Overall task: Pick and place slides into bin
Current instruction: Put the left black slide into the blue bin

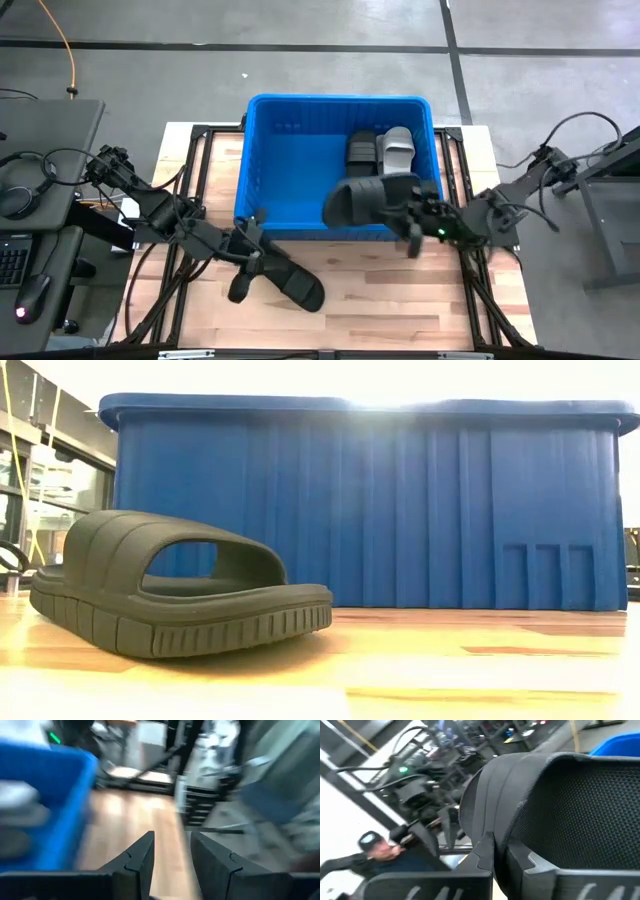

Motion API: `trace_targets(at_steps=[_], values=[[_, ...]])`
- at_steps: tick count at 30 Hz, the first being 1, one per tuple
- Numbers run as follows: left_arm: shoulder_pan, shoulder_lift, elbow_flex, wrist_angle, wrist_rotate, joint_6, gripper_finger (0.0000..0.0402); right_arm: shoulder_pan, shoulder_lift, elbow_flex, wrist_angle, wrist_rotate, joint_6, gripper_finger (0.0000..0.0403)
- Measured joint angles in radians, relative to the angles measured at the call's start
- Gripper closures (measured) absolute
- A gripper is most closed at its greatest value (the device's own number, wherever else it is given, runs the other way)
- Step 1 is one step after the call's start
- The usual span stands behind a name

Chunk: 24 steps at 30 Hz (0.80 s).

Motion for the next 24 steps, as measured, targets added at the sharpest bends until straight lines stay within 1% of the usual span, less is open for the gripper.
trace_targets(at_steps=[3,4,6,7,8,10,12,15,18,21,24], values=[[0.000,0.000,0.000,-0.006,-0.147,0.182,0.0284,-0.069,0.052,0.070,-0.073,-0.031,0.011,0.0402],[0.000,0.000,0.000,-0.008,-0.204,0.214,0.0284,-0.088,0.070,0.090,-0.091,-0.045,0.003,0.0402],[0.002,0.000,0.000,-0.009,-0.299,0.204,0.0284,-0.120,0.106,0.128,-0.109,-0.076,-0.029,0.0402],[0.014,-0.005,0.000,-0.011,-0.329,0.160,0.0284,-0.133,0.123,0.147,-0.118,-0.084,-0.051,0.0402],[0.032,-0.011,0.000,-0.018,-0.335,0.096,0.0284,-0.147,0.139,0.166,-0.122,-0.092,-0.068,0.0402],[0.075,-0.031,0.000,-0.036,-0.316,-0.037,0.0284,-0.171,0.171,0.203,-0.123,-0.104,-0.103,0.0402],[0.115,-0.056,0.000,-0.064,-0.262,-0.103,0.0284,-0.192,0.199,0.237,-0.139,-0.107,-0.142,0.0402],[0.175,-0.097,0.000,-0.071,-0.188,-0.117,0.0284,-0.218,0.233,0.281,-0.176,-0.100,-0.170,0.0402],[0.215,-0.136,0.000,-0.066,-0.121,-0.120,0.0277,-0.239,0.261,0.317,-0.193,-0.115,-0.193,0.0402],[0.257,-0.167,0.000,-0.070,-0.105,-0.118,0.0253,-0.253,0.291,0.344,-0.192,-0.131,-0.228,0.0403],[0.287,-0.190,0.000,-0.077,-0.082,-0.118,0.0217,-0.262,0.311,0.364,-0.191,-0.130,-0.247,0.0403]])
